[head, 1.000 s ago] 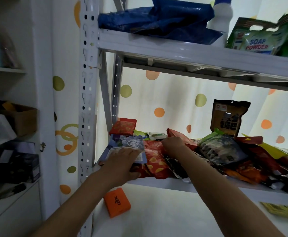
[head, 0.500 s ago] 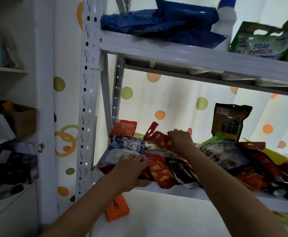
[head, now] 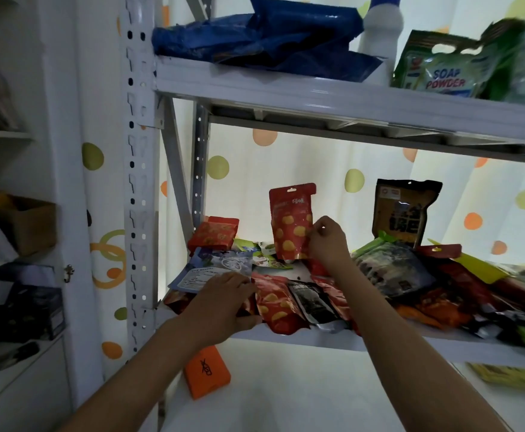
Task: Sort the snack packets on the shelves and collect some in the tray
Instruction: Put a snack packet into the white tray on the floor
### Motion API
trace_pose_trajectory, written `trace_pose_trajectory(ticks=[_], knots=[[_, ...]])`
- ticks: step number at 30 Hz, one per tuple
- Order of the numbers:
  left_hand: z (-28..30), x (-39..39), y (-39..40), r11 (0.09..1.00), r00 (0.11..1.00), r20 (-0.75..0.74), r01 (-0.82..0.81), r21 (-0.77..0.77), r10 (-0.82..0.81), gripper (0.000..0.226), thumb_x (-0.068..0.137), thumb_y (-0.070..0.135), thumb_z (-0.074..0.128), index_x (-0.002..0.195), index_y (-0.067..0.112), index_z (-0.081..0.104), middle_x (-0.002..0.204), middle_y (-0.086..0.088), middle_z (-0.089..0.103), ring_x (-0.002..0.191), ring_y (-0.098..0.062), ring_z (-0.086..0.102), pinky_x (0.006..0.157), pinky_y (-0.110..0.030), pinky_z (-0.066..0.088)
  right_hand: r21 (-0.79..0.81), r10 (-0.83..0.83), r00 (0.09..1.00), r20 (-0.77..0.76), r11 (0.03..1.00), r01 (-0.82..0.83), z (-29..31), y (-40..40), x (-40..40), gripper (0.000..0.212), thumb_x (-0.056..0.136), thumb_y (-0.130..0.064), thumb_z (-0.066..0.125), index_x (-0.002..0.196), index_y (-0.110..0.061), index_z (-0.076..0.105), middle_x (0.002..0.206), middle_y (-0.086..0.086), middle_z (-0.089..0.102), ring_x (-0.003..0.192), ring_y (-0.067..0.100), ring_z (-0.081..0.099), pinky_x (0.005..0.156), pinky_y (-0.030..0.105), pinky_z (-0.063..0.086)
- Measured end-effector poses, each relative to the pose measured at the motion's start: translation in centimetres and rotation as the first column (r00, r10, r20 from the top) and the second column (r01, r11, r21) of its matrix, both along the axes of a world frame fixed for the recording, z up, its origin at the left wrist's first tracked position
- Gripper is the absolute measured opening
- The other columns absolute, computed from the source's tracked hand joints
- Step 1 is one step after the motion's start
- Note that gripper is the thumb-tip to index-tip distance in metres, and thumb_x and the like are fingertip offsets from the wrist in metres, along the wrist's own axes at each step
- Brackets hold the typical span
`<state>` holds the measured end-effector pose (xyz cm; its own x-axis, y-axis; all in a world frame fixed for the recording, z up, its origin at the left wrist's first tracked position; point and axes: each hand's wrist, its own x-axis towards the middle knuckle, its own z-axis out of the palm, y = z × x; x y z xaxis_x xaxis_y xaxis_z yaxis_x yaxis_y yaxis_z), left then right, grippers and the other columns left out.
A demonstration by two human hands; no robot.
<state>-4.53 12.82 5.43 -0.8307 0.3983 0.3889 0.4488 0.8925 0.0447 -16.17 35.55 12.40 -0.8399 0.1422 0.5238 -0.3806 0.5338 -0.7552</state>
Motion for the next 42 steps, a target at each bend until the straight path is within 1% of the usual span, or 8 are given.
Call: trace_pose_trajectory(ticks=[7,12,15,18,29,35,38,42], knots=[[1.5,3.0,2.3,0.926,0.997,0.072,-0.006,0.378,-0.023,0.054,0.091,0.045,0.060,0.141,0.033,0.042,0.147,0.010,0.042,0.134,-0.010,0.037,0.108,-0.031,0.035,-0.408,0.214,0.977,-0.019,0.890,-0.203,-1.3,2.2,7.2,0.021,0.094,-0.009,0.060,0.075,-0.010,0.049,0.061,0.013,0.058,0.056,0.022,0.054,0.057,0.034,0.045],[3.1,6.3,6.4,0.500,0.983,0.149,-0.076,0.863,-0.109,0.043,0.091,0.041,0.060,0.132,0.033,0.047,0.121,0.018,0.056,0.111,-0.002,0.054,0.082,-0.017,0.046,-0.523,0.377,0.926,-0.026,0.784,-0.334,-3.3,3.6,12.7,0.022,0.092,-0.013,0.065,0.074,-0.015,0.053,0.081,0.026,0.059,0.078,0.032,0.063,0.073,0.047,0.053],[3.1,8.6,8.8,0.285,0.963,0.146,-0.078,0.955,-0.226,0.023,0.088,0.041,0.060,0.111,0.040,0.056,0.099,0.027,0.063,0.093,0.005,0.063,0.071,-0.012,0.049,-0.548,0.422,0.906,-0.038,0.749,-0.372,-4.8,3.8,16.0,0.020,0.087,-0.020,0.069,0.072,-0.018,0.056,0.081,0.027,0.057,0.080,0.032,0.062,0.075,0.051,0.053],[1.5,11.0,10.5,0.196,0.959,0.129,-0.081,0.977,-0.251,0.036,0.088,0.039,0.063,0.123,0.035,0.058,0.110,0.017,0.069,0.100,-0.004,0.068,0.079,-0.022,0.058,-0.595,0.464,0.885,-0.052,0.697,-0.400,-6.7,4.2,18.6,0.018,0.088,-0.018,0.068,0.083,-0.007,0.055,0.084,0.034,0.055,0.083,0.030,0.060,0.076,0.057,0.053],[-6.7,17.3,14.6,0.111,0.969,0.222,-0.210,0.971,-0.105,0.016,0.087,0.011,0.067,0.099,0.022,0.066,0.085,0.009,0.075,0.079,-0.009,0.072,0.061,-0.018,0.055,-0.733,0.474,0.871,0.130,0.638,-0.238,-15.3,6.0,26.3,0.009,0.093,-0.015,0.063,0.102,-0.013,0.065,0.085,-0.001,0.076,0.081,0.015,0.073,0.066,0.027,0.058],[-9.5,19.4,17.0,0.225,0.952,0.279,-0.247,0.943,-0.128,0.022,0.084,0.018,0.073,0.103,0.026,0.066,0.095,0.010,0.071,0.085,0.000,0.067,0.063,-0.013,0.053,-0.639,0.469,0.837,0.282,0.742,-0.201,-18.6,5.5,31.3,0.046,0.074,-0.059,0.065,0.118,-0.054,0.052,0.103,-0.030,0.068,0.097,-0.010,0.064,0.072,0.013,0.052],[-11.5,20.0,17.4,0.280,0.915,0.328,-0.260,0.924,-0.234,0.026,0.085,0.018,0.071,0.108,0.029,0.068,0.107,0.008,0.070,0.102,-0.011,0.067,0.082,-0.029,0.058,-0.693,0.430,0.849,0.308,0.712,-0.109,-19.6,4.9,32.6,0.060,0.070,-0.061,0.071,0.122,-0.035,0.058,0.109,-0.013,0.072,0.100,0.004,0.069,0.074,0.021,0.057],[-12.2,21.4,16.7,0.265,0.822,0.361,-0.265,0.927,-0.440,0.040,0.092,0.000,0.056,0.107,0.035,0.070,0.113,0.016,0.068,0.108,-0.004,0.063,0.085,-0.017,0.053,-0.681,0.245,0.917,0.316,0.732,0.040,-19.8,5.0,34.1,0.060,0.070,-0.058,0.078,0.120,-0.028,0.063,0.113,-0.001,0.072,0.107,0.018,0.068,0.096,0.044,0.054]])
